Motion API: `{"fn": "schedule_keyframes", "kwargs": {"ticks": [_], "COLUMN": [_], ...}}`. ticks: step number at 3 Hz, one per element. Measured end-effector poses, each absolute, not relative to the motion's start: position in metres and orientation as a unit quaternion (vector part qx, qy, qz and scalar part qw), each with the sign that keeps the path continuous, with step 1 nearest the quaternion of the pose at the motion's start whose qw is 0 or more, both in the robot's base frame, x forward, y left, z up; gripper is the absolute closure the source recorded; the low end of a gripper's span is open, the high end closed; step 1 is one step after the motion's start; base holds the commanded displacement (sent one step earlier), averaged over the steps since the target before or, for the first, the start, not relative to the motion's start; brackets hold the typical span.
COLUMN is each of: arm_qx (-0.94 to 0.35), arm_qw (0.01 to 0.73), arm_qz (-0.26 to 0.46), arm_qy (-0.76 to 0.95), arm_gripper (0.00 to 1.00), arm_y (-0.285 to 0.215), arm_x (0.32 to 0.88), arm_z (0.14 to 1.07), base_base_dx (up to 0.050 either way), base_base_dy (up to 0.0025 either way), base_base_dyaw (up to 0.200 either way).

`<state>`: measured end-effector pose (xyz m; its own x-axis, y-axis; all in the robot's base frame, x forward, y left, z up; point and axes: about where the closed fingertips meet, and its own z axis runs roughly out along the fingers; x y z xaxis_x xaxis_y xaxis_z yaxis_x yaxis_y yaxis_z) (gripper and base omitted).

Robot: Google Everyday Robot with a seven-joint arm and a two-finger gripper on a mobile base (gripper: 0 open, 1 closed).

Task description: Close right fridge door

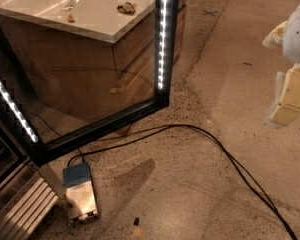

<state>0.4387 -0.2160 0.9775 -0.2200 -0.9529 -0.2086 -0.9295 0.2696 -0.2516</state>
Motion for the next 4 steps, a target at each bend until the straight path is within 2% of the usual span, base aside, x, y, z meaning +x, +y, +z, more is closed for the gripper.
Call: {"fn": "schedule_keyframes", "kwargs": {"ticks": [3,4], "arm_qx": [-0.567,-0.533], "arm_qw": [0.190,0.223], "arm_qz": [-0.042,-0.092], "arm_qy": [0.801,0.811], "arm_gripper": [0.00,0.00], "arm_y": [-0.213,-0.226], "arm_x": [0.448,0.436], "arm_z": [0.973,0.981], "base_base_dx": [0.000,0.000], "base_base_dy": [0.00000,0.00000], "base_base_dyaw": [0.000,0.000]}}
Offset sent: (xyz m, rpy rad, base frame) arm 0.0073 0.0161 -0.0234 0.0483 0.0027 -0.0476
